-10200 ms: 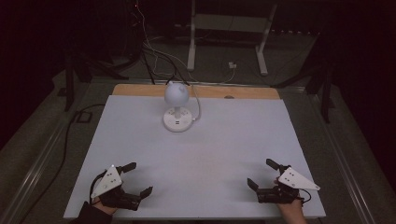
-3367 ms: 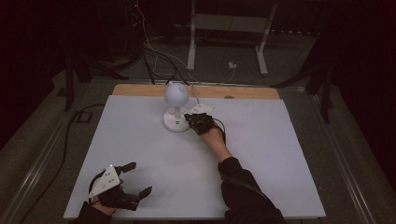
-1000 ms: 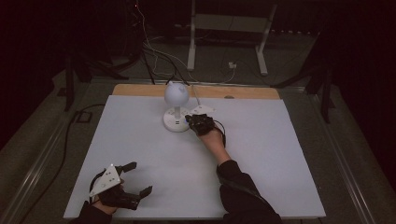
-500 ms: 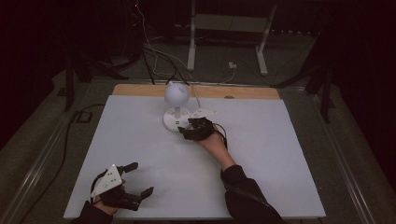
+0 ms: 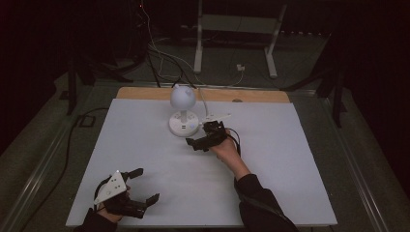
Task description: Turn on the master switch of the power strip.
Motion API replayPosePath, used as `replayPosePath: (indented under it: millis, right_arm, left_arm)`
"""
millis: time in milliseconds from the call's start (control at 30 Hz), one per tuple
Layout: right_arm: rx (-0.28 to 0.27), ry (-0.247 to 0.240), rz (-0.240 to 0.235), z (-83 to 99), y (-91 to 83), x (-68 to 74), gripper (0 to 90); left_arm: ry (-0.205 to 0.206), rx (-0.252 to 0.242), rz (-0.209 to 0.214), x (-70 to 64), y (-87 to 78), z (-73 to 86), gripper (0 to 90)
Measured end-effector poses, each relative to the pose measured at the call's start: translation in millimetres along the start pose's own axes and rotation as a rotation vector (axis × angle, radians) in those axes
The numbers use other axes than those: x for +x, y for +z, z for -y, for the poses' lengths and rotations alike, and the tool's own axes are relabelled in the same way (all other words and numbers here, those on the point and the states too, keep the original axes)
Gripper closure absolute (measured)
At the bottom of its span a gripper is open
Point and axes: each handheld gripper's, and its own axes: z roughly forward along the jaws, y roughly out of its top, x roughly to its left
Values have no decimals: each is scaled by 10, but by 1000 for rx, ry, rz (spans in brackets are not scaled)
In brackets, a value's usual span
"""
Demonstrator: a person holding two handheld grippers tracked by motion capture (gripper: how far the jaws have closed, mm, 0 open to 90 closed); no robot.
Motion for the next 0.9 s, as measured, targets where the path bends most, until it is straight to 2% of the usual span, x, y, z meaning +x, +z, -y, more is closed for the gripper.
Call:
replayPosePath:
  millis: [133, 300, 400, 633, 900]
  right_arm:
    - [31, -33, 9, 48, -93, 7, 0]
    - [8, -31, 3, 111, -224, 0, 0]
    - [6, -51, 7, 154, -297, 21, 0]
    - [-8, -52, -2, 301, -533, 30, 0]
    - [-8, -47, -2, 515, -820, -21, 0]
  left_arm:
    - [0, 4, -1, 0, 10, 4, 3]
    - [-4, 4, -6, 15, 4, 6, 3]
    - [-3, 3, -8, 19, 2, 6, 3]
    - [-3, 3, -7, 22, 6, 4, 3]
    - [-2, 4, -7, 23, 7, 5, 3]
